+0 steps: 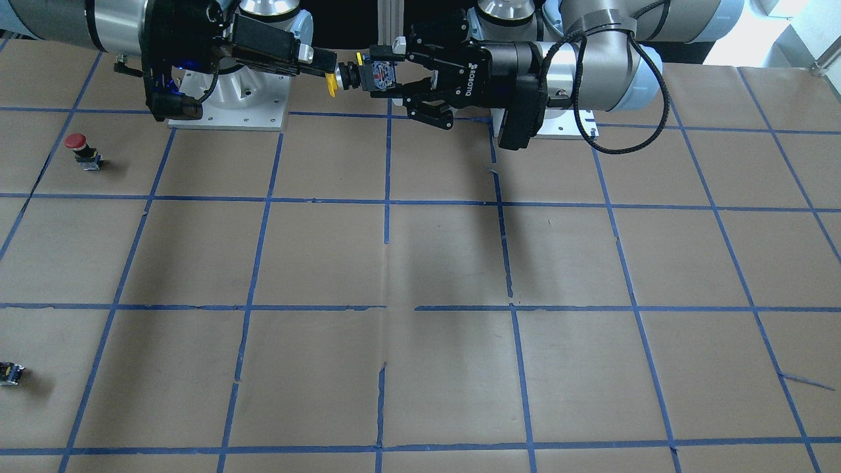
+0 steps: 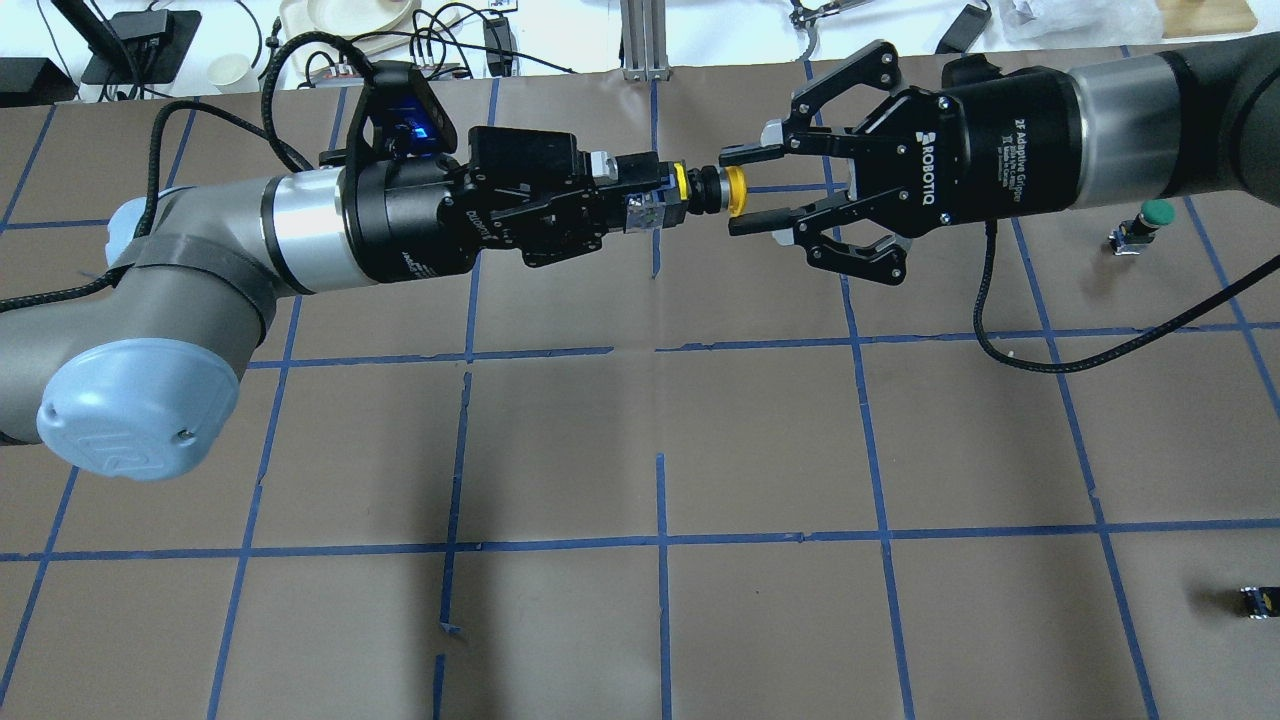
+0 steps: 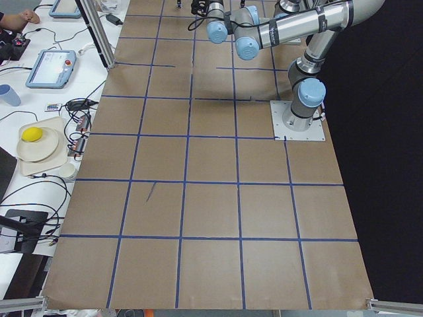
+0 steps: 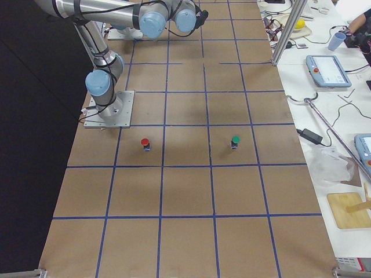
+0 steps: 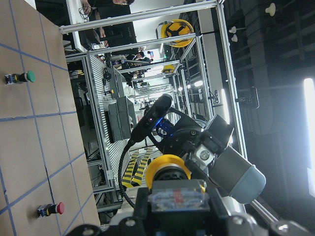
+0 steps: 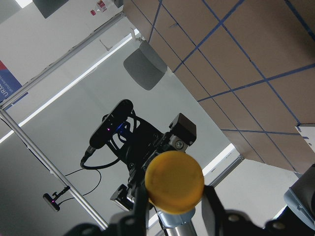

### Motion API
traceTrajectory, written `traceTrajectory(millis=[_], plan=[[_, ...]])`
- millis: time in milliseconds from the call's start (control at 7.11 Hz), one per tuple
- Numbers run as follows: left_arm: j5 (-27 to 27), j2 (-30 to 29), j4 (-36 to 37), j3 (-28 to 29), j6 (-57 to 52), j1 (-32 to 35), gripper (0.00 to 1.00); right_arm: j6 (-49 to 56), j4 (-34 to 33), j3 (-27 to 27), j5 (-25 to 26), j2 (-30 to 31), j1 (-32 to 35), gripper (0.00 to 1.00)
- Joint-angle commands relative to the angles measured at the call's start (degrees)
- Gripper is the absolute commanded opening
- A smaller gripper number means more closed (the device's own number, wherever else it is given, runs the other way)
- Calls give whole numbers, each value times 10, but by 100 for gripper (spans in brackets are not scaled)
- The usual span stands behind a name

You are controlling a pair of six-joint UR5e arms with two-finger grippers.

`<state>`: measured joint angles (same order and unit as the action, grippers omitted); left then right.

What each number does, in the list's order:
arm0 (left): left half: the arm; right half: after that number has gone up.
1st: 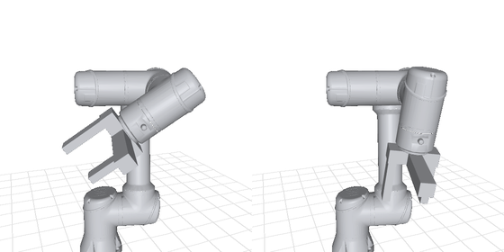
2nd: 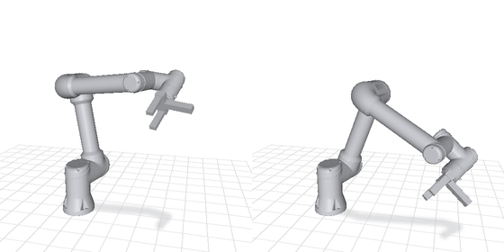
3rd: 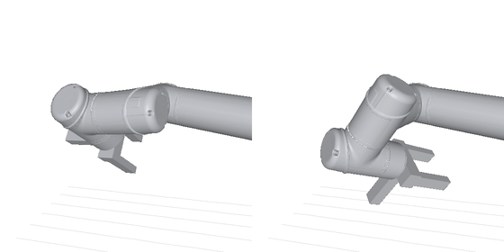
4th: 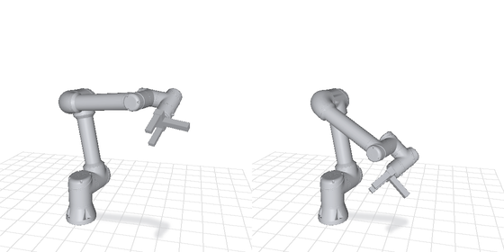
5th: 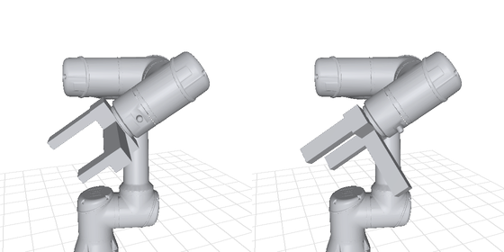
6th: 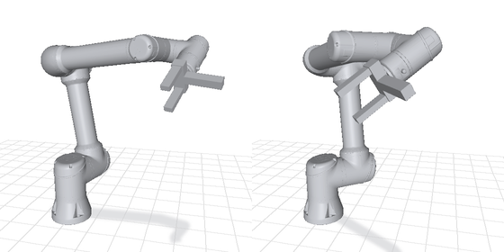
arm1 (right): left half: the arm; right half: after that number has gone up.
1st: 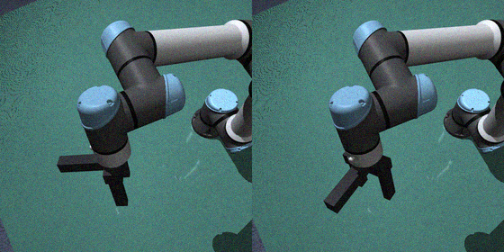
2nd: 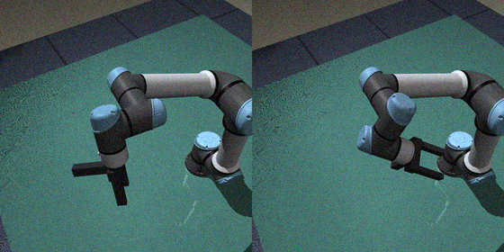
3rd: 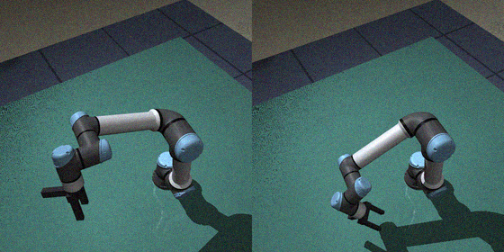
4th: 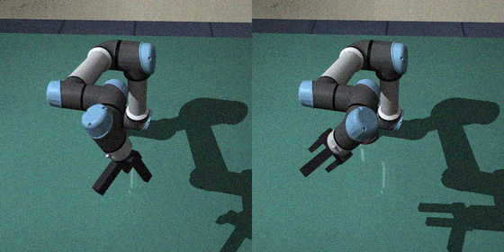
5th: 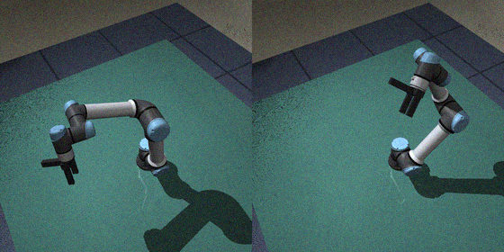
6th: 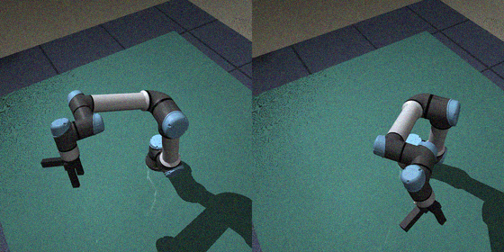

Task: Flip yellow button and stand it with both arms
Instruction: 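Close the right gripper on the yellow cap held by the left gripper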

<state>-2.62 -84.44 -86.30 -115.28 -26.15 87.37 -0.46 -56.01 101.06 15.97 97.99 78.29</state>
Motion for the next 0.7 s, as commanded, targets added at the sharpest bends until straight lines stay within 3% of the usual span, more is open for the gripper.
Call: traceTrajectory(millis=[0,281,563], plan=[[1,2,0,1,0,0,100,-2,1,-6,11,-1,-1,33],[2,4,0,3,2,0,100,-2,-1,-7,14,-2,-8,33],[11,9,36,5,62,-2,100,-8,-18,-38,95,-2,-50,33]])
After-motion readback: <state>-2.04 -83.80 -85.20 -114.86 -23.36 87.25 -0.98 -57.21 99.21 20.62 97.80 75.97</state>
